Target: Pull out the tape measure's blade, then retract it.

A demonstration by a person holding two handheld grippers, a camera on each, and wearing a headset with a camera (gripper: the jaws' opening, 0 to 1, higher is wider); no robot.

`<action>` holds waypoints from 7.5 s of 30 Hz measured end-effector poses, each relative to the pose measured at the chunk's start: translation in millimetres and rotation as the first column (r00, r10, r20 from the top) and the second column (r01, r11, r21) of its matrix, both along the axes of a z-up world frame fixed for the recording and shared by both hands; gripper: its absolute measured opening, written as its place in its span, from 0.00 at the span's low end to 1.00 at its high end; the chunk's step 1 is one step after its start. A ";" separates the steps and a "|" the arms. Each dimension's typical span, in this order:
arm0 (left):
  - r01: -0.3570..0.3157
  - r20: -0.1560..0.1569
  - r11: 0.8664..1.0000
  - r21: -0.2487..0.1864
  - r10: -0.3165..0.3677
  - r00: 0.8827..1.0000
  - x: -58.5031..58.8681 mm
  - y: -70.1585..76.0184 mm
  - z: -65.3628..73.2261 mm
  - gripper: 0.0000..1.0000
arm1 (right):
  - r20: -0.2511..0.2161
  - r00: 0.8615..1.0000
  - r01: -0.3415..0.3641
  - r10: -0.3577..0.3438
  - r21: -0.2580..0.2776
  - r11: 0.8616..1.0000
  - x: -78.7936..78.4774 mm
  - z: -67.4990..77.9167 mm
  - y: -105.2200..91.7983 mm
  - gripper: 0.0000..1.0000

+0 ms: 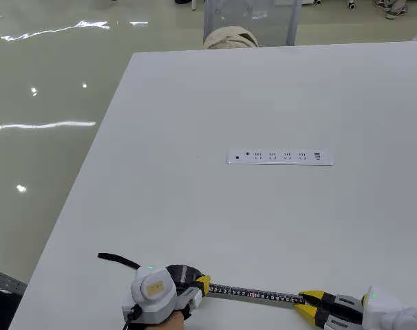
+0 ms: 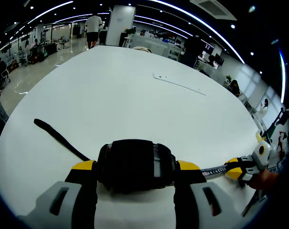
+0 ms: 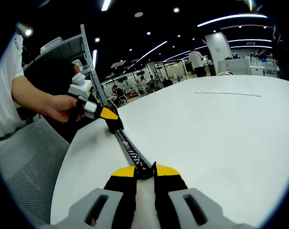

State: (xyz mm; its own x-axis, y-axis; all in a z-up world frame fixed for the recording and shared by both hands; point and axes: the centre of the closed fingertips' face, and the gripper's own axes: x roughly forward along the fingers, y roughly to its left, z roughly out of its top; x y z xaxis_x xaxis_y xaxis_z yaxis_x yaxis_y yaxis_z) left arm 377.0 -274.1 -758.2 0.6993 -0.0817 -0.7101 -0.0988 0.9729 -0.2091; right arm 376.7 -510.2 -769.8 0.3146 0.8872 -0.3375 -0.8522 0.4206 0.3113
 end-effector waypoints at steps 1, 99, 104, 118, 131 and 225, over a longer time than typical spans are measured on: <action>0.000 0.000 1.000 0.000 0.000 1.000 0.0 0.0 -0.1 0.63 | 0.000 1.000 -0.002 0.002 0.000 1.000 0.2 -0.4 1.2 0.12; -0.009 -0.010 1.000 -0.016 0.009 1.000 -0.4 0.3 -1.2 0.63 | -0.010 0.987 -0.159 0.159 0.018 0.987 0.5 -2.0 144.9 0.13; -0.012 -0.007 1.000 -0.027 0.012 1.000 -0.8 0.9 -1.0 0.62 | -0.016 0.986 -0.167 0.168 0.027 0.986 -0.1 -0.3 148.4 0.12; -0.019 -0.008 0.999 -0.035 0.019 1.000 -1.1 1.3 -1.2 0.62 | 0.003 0.982 -0.190 0.190 0.011 0.982 -0.7 -1.5 163.7 0.12; -0.024 -0.003 0.998 -0.050 0.024 1.000 -0.4 2.4 -1.0 0.62 | 0.021 0.976 -0.218 0.218 0.002 0.976 -2.0 -2.6 178.4 0.12; 0.509 0.105 0.858 0.075 -0.514 0.851 -42.2 -10.2 27.0 0.82 | 0.092 0.995 -0.029 0.030 -0.014 0.999 -27.5 42.8 104.3 0.46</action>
